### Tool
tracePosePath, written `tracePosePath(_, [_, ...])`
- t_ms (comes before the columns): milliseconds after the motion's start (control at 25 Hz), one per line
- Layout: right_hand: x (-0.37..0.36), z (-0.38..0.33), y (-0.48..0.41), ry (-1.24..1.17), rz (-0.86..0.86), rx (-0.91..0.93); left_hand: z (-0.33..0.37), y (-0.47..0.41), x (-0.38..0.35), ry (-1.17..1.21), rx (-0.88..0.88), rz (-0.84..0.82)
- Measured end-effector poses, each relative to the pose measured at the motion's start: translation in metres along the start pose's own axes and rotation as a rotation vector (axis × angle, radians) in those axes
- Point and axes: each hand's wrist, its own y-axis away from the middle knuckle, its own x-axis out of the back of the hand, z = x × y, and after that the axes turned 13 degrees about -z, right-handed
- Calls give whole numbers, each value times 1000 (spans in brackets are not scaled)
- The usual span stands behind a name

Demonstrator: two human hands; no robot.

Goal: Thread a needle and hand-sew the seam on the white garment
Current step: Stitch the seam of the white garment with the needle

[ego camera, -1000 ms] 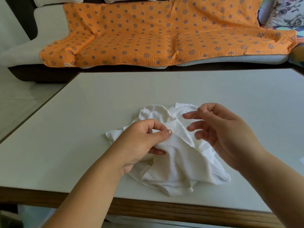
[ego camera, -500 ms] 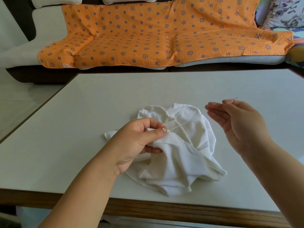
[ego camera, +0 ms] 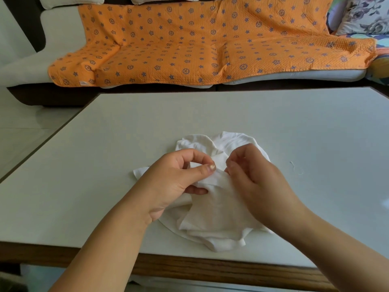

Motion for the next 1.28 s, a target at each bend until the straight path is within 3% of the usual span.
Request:
tracePosePath(240, [3, 6, -4, 76, 88, 22, 5, 4, 2, 83, 15, 14])
tracePosePath(520, [4, 11, -8, 104, 173, 68, 7, 7, 4, -68, 9, 13])
tracePosePath(840, [7, 12, -6, 92, 165, 88, 3, 3, 4, -106, -30, 118])
tracePosePath(1280, [8, 10, -7, 59, 158, 58, 0, -4, -7, -46, -75, 73])
